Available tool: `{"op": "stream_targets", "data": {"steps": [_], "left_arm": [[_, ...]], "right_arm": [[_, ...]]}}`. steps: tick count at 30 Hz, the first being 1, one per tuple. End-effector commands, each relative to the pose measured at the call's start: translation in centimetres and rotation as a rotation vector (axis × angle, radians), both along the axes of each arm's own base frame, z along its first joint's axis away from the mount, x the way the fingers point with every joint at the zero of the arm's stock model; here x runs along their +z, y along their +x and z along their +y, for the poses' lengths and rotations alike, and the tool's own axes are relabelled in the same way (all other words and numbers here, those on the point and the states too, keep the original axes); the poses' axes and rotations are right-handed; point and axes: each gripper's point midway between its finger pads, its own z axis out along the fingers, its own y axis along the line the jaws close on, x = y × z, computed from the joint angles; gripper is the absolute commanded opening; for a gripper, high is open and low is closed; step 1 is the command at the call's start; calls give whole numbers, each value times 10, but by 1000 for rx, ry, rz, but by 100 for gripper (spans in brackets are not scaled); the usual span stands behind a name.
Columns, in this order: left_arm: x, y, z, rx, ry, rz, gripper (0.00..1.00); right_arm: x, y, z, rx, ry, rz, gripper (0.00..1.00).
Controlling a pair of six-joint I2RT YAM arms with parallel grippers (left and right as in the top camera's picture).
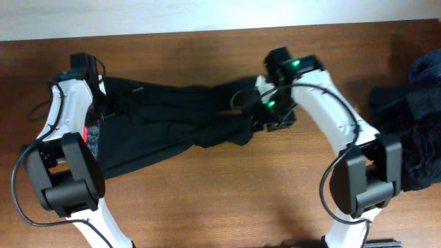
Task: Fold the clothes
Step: 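Move the right gripper left, folding the garment leg toward the left gripper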
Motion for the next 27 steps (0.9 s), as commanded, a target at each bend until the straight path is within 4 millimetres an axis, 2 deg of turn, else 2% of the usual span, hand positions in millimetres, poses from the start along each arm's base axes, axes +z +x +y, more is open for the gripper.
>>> {"op": "stream_targets", "data": {"steps": [1,2,6,11,20,24,27], "left_arm": [[42,12,-11,-19,-58,-73,10],[47,7,-12,-13,-64,-56,0],[47,-18,-16,40,-88,45,0],[23,-30,-18,42,-93,92,0],[-30,-43,-20,42,-95,107,0],[-48,-49,-21,42,-95,109,0],[-52,-53,-22,43,-96,117,1]], "right_arm": [[-18,-11,10,47,-6,11,53],[-26,-14,13,58,-5,8,53],[-54,-16,25,40,3,-16,53],[-76,-11,33,-16,1,-65,52],[-82,7,21,-174,-119,-138,53],[-82,14,21,-294,-125,-137,53],[-81,18,23,-345,-113,-138,52]]}}
